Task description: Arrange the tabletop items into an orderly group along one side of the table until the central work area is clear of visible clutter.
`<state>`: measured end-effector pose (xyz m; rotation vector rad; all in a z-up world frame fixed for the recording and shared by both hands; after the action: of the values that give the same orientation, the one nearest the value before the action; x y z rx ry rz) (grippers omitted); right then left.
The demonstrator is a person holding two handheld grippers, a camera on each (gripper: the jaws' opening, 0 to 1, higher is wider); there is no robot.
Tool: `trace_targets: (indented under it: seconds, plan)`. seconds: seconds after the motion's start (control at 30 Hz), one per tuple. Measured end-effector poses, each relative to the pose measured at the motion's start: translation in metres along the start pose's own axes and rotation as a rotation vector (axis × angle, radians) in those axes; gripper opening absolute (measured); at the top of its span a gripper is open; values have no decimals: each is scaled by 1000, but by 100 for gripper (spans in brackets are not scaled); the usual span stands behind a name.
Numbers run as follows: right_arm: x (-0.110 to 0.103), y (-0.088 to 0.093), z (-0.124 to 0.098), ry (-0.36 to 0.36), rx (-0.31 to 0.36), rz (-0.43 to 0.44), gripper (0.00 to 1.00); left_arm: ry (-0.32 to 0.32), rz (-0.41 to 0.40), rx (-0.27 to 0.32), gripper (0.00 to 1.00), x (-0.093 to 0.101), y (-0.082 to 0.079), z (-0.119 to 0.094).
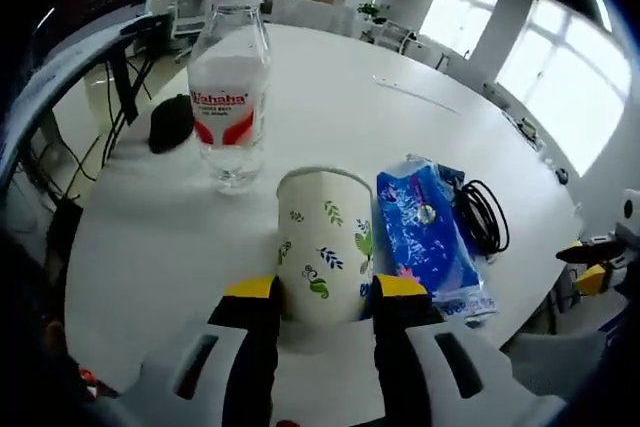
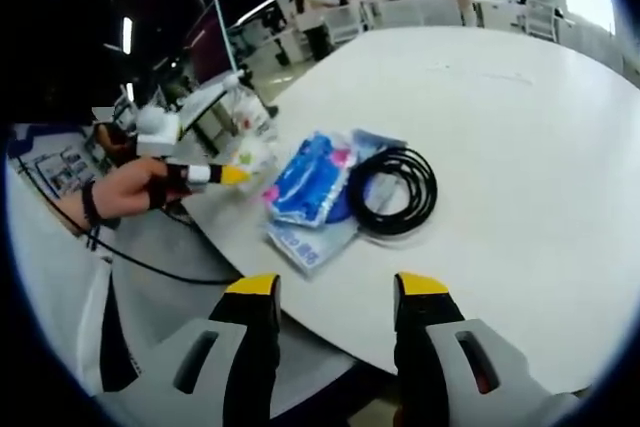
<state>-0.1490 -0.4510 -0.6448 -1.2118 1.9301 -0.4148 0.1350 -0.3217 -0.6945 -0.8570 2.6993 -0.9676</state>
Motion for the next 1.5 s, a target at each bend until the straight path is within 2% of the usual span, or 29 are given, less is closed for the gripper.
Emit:
trace_targets:
  seconds: [0.03,0.17,0.67,0.87,1.23,1.5]
  plan:
    - [0,0,0,-1,0,0,44,-1,11,2,35,0,0,0]
    - [1,-1,1,-4,-3,-3,44,15,-24,-6,35,0,5,-2]
    - [1,-7,5,-21,-22,-27,44,-8,2,-53,36,-2,19,5]
    - [2,-11,6,-24,-29,-38,44,-7,18,-39,36,0,16,7]
    - [-1,-9,6,-31,-99,-78,44,5,-32,-18,36,1,11,11]
    - [-8,-26,18,-53,-129,-134,44,19,-68,3,36,3,11,5]
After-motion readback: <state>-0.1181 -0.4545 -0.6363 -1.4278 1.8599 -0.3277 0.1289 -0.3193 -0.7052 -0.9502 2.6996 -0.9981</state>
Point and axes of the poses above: the point that each gripper's makers call its tool centre point, and the gripper's own axes: z roughly forward along the fingers, x roughly to its right, y roughly out of its underside, the point moved 5 cm from there along -z, roughly backward along the fingers, and after that the axes turned 10 degrees about -y, right-handed, at the moved point
